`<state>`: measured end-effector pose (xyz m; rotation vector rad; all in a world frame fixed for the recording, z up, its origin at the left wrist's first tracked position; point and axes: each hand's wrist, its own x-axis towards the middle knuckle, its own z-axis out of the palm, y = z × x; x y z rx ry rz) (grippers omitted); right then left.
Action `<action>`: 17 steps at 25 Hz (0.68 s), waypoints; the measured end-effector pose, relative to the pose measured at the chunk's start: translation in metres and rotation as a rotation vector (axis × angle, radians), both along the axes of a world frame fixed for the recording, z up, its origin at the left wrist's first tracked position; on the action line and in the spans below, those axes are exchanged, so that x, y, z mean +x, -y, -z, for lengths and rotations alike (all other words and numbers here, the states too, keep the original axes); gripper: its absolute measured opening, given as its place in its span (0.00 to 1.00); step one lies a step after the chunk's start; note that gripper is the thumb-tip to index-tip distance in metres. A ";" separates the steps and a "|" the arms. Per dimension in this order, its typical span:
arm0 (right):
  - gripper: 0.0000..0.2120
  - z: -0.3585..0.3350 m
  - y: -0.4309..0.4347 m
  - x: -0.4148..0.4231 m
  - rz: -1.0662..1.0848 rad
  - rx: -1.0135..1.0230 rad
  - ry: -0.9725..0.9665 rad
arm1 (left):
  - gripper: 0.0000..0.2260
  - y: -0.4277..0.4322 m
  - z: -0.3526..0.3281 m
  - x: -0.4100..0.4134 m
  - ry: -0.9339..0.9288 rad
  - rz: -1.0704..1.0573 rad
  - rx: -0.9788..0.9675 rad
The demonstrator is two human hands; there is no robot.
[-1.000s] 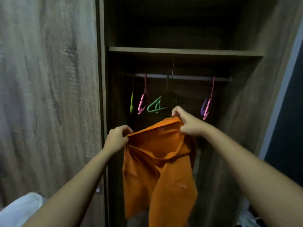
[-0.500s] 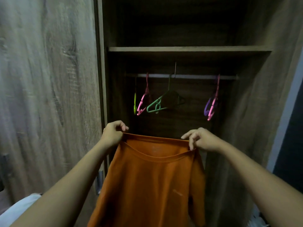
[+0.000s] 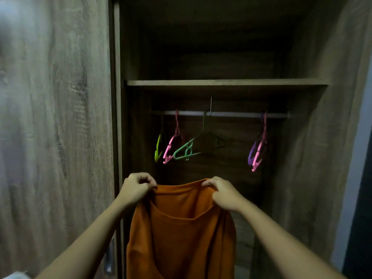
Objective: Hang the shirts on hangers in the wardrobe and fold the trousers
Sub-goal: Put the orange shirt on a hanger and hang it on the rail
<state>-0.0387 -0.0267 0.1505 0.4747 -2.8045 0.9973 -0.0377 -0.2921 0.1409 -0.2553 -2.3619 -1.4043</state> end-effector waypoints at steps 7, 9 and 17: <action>0.26 -0.016 0.023 -0.014 -0.019 0.121 -0.064 | 0.13 -0.005 -0.017 -0.035 -0.210 -0.233 -0.027; 0.26 -0.017 0.023 -0.014 -0.018 0.141 -0.072 | 0.13 -0.007 -0.028 -0.052 -0.269 -0.300 0.034; 0.26 -0.030 -0.001 -0.018 0.068 0.150 -0.128 | 0.25 -0.020 -0.078 -0.152 0.084 -0.283 0.099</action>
